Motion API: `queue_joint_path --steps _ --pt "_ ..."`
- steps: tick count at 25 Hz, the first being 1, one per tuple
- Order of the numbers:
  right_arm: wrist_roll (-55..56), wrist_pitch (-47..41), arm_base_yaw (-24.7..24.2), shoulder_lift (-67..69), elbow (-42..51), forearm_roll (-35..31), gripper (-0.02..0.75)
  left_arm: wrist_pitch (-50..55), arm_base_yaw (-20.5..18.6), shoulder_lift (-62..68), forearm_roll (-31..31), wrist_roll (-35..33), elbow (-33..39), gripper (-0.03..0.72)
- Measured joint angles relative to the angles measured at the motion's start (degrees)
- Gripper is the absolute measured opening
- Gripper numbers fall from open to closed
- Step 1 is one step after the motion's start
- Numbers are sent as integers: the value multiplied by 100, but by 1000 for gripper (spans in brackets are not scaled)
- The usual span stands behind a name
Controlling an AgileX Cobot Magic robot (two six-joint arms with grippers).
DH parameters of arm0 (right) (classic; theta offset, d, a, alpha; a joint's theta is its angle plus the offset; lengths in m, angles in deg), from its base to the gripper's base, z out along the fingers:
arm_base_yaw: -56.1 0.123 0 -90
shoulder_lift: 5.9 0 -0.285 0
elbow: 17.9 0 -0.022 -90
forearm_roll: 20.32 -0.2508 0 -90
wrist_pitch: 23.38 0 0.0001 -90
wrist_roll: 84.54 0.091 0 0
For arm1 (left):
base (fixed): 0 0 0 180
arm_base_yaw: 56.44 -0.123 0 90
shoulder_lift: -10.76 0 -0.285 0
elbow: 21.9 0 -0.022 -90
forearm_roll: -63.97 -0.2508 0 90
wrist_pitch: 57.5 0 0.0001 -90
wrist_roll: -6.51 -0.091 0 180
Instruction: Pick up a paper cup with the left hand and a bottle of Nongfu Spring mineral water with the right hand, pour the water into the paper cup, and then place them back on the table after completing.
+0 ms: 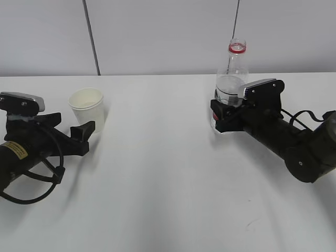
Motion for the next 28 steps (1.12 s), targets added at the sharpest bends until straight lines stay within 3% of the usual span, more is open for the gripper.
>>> queue_joint_path --steps 4,7,28 --pt "0 -47 0 0 0 -38 639 0 0 0 0 0 0 573" --pt "0 -55 0 0 0 -38 663 0 0 0 -12 0 0 573" --pt "-74 -92 0 -1094 1357 -526 640 19 0 -214 -63 0 4 573"
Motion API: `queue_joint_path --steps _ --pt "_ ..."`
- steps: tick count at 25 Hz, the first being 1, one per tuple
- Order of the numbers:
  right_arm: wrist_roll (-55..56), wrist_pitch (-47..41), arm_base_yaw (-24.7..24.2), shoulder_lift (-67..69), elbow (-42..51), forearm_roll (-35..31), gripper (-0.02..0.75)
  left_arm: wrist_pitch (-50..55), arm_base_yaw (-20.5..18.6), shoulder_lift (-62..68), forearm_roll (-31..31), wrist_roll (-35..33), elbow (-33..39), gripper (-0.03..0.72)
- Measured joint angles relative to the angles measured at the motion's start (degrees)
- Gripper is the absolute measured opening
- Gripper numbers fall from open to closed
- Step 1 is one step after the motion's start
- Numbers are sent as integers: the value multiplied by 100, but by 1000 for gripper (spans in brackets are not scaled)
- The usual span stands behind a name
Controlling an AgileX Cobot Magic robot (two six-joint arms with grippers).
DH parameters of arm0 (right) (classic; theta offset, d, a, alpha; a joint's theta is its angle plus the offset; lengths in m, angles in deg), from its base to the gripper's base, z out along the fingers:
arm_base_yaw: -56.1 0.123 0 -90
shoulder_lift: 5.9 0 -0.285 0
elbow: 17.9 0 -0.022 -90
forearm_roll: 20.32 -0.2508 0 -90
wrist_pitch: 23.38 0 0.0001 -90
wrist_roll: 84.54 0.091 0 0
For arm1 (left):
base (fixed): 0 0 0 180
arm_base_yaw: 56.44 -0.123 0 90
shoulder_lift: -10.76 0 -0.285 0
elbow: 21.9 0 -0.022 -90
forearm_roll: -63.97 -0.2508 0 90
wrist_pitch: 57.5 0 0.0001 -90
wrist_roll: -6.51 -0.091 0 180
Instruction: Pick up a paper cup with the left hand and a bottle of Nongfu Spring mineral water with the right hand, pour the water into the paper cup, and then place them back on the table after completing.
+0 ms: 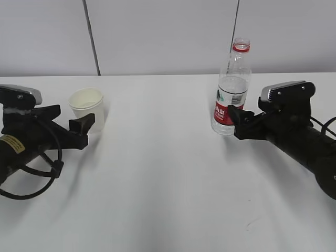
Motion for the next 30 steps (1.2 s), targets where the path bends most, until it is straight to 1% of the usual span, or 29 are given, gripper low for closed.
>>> queue_joint_path --steps 4,6,10,13,19,24,28,30 --pt "-8 -9 0 -334 306 50 629 9 0 -205 -27 0 7 573" --pt "-8 -9 0 -512 459 50 624 182 0 -333 -31 0 14 573" --pt "-13 -65 0 -843 739 50 610 835 0 -597 -51 0 28 573" --pt "-13 -458 0 -1108 843 50 594 1417 0 -878 -71 0 28 573" --pt "-10 -1679 0 -1656 876 50 576 2658 0 -1600 -88 18 28 573" --pt "142 -2897 0 -2404 882 50 576 3782 0 -2136 -88 282 28 560" --pt "422 -4119 0 -3068 891 50 575 4947 0 -2515 -79 542 46 547" --pt "665 -4971 0 -3439 851 50 574 5516 0 -2726 47 601 46 541"
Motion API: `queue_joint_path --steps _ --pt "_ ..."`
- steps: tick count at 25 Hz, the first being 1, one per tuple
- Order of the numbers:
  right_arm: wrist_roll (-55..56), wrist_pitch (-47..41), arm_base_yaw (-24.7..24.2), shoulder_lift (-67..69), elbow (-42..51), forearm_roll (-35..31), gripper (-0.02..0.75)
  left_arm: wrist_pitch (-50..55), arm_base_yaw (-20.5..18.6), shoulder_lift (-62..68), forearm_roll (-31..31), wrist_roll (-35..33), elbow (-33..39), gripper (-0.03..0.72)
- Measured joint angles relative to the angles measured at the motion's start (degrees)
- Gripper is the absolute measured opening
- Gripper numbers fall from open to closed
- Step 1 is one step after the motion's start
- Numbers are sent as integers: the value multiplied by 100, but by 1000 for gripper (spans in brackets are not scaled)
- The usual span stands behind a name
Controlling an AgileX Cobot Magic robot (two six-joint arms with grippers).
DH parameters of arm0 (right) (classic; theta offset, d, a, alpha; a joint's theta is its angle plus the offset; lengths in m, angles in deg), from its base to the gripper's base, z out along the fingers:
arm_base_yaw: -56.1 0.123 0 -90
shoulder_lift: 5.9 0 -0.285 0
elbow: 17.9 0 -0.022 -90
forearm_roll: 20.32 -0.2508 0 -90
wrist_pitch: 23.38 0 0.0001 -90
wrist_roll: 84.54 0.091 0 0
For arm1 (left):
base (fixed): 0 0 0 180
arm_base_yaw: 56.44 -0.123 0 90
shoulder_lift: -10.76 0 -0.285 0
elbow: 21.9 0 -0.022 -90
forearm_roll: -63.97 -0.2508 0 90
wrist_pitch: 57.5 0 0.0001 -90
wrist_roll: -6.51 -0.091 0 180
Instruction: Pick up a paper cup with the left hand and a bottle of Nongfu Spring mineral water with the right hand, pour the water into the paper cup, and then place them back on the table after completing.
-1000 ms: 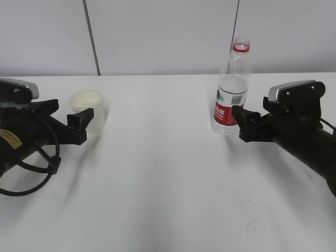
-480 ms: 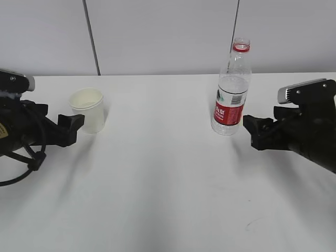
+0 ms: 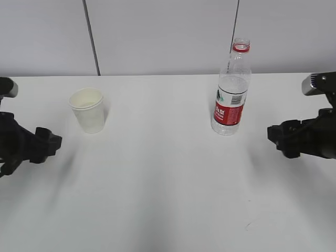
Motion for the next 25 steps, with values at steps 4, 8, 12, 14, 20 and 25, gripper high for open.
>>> queue_joint_path --steps 4,8,12,14,20,25 --pt "188 -1908 0 -634 -294 -91 573 958 0 -512 330 24 0 534" --pt "232 -3609 0 -1107 -798 -372 573 2205 0 -1042 639 24 -52 534" --pt "237 -5066 0 -1260 -1317 -424 573 4040 0 -1375 705 24 -468 534" --pt "246 -5677 0 -1269 -1527 -449 573 4873 0 -1455 713 24 -728 534" --pt "246 -7140 0 -1269 -1929 -680 573 6773 0 -1471 747 24 -1235 534" --pt "246 -8040 0 -1269 -2135 -740 572 7619 0 -1475 769 24 -1341 533"
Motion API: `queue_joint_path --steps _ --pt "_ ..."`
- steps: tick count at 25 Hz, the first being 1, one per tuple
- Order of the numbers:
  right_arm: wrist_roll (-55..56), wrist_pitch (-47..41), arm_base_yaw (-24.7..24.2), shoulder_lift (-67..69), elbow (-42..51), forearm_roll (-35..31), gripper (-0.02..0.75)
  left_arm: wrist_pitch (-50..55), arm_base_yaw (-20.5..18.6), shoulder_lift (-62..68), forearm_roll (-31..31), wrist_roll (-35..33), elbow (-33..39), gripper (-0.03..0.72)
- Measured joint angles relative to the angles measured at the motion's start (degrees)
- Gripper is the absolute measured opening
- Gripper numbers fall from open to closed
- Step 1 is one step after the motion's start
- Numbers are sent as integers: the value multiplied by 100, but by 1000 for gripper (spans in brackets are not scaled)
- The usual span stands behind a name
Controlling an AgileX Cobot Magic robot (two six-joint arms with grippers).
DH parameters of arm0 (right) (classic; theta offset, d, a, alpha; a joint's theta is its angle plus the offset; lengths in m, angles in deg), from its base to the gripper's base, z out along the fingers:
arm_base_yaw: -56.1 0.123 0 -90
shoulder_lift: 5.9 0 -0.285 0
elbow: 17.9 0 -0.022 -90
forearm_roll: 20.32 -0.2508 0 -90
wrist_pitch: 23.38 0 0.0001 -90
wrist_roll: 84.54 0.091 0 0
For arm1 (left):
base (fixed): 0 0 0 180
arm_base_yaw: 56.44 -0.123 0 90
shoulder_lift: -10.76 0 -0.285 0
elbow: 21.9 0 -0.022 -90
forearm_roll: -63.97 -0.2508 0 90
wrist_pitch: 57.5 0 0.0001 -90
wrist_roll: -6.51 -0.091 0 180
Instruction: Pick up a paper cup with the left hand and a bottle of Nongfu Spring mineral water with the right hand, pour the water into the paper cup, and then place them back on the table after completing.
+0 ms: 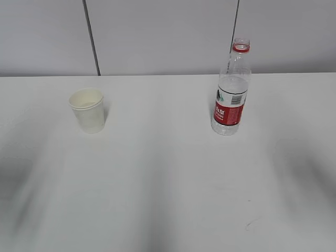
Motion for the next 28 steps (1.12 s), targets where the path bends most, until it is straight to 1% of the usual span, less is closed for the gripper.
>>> queue_joint_path --steps 4,13,16,18,22,28 --pt "0 -88 0 0 -10 -9 571 293 0 -25 31 0 0 533" --pt "0 -97 0 0 -10 -9 570 320 0 -47 50 0 -30 533" --pt "0 -97 0 0 -10 -51 569 320 0 -252 33 0 -30 533" --pt "0 -97 0 -13 -10 -135 569 325 0 -559 33 0 -30 533" --pt "-163 -97 0 -299 65 -199 569 366 0 -1576 51 0 -30 532" --pt "-237 -115 0 -1329 612 -209 569 519 0 -3316 281 -133 -30 532"
